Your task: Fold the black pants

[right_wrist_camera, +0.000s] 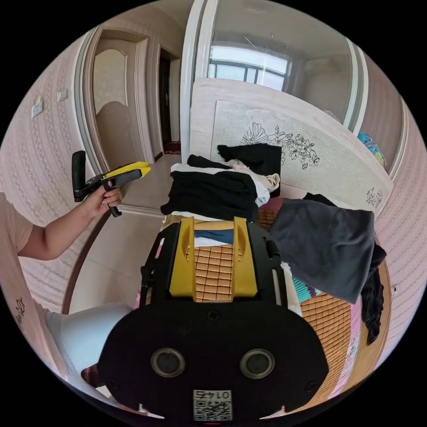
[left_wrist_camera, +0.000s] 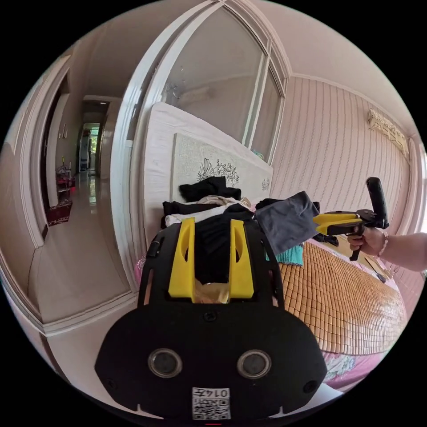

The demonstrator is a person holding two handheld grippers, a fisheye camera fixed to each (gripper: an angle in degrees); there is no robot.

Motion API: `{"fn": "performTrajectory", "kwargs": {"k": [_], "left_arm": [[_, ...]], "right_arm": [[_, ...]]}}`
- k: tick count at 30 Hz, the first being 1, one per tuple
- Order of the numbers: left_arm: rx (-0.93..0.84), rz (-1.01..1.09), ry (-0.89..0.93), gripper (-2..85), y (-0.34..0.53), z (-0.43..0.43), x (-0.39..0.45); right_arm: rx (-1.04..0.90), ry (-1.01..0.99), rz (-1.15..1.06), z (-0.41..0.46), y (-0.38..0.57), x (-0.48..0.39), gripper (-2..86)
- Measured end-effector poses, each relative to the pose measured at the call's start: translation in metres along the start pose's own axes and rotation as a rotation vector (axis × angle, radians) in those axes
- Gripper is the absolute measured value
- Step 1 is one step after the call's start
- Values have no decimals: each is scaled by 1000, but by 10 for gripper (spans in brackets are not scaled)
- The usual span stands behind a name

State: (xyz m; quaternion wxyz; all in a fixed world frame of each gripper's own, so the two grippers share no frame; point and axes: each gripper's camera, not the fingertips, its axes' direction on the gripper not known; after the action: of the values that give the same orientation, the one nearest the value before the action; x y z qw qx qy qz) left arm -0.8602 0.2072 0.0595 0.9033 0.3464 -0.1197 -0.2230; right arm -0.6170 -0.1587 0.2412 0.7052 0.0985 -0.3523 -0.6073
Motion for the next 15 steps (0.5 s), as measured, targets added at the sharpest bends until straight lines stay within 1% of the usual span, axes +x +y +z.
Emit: {"fn": "performTrajectory", "kwargs": {"k": [2, 4, 6, 7, 10, 12, 13, 14, 15], "left_arm": [[-64, -9, 41, 118, -39, 49, -13], [-216, -1, 78, 122, -89, 122, -25], [-288, 20, 105, 128, -117, 167, -27], [-319, 36, 78, 132, -130, 194, -25], [-407, 35, 74, 133, -148, 254, -19], [-435, 66, 48, 123, -151, 282, -9], [-488, 82, 18, 109, -150, 301, -3], [-522, 92, 5, 98, -149, 309, 0], [-534, 104, -10, 74, -147, 317, 4]], "right_arm": [[-13, 25, -9, 38, -41, 26, 126], [-24, 42, 20, 66, -71, 46, 127], [-29, 44, 82, 92, -97, 67, 127], [-37, 40, 123, 109, -111, 79, 128], [-72, 56, 206, 146, -132, 102, 125], [-81, 77, 247, 159, -138, 110, 108], [-95, 106, 283, 165, -140, 115, 64], [-97, 100, 270, 166, -140, 117, 33], [-98, 90, 256, 166, -139, 117, 23]]}}
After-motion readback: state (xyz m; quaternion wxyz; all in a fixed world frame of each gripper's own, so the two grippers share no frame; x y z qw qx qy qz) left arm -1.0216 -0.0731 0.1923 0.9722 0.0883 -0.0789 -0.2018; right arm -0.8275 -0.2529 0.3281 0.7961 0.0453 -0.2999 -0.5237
